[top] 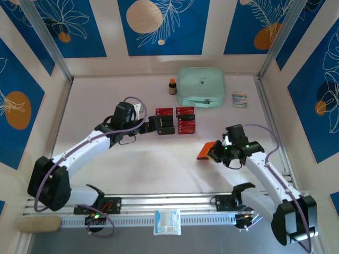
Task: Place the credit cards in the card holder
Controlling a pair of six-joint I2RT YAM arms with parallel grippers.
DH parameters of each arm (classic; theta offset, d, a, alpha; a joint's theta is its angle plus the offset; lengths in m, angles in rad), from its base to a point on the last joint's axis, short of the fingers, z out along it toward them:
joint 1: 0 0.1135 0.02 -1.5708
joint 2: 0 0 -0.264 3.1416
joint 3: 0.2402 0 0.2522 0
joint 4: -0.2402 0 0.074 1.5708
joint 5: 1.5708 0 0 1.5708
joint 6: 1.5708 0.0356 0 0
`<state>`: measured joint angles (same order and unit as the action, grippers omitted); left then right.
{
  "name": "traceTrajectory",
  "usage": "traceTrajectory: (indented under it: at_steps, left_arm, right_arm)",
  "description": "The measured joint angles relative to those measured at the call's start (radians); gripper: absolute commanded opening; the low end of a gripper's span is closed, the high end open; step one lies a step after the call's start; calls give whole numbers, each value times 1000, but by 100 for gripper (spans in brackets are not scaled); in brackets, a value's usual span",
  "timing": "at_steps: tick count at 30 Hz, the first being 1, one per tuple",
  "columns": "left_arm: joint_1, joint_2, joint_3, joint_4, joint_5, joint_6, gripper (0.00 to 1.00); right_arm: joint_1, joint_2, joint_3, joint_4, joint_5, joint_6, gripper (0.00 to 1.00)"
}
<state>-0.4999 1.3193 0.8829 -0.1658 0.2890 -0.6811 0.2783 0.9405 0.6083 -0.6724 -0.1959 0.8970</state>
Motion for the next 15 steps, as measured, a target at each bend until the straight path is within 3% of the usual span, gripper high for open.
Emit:
traceTrajectory:
  at_steps: [8,15]
  left_arm:
    - [53,-72,-93,56,65,-65,100]
    - [108,-88,-196,226,184,-183,95]
  right_arm:
    - [291,123,207,134,-77,-4,0]
    - [405,310,356,294,-176,-35,0]
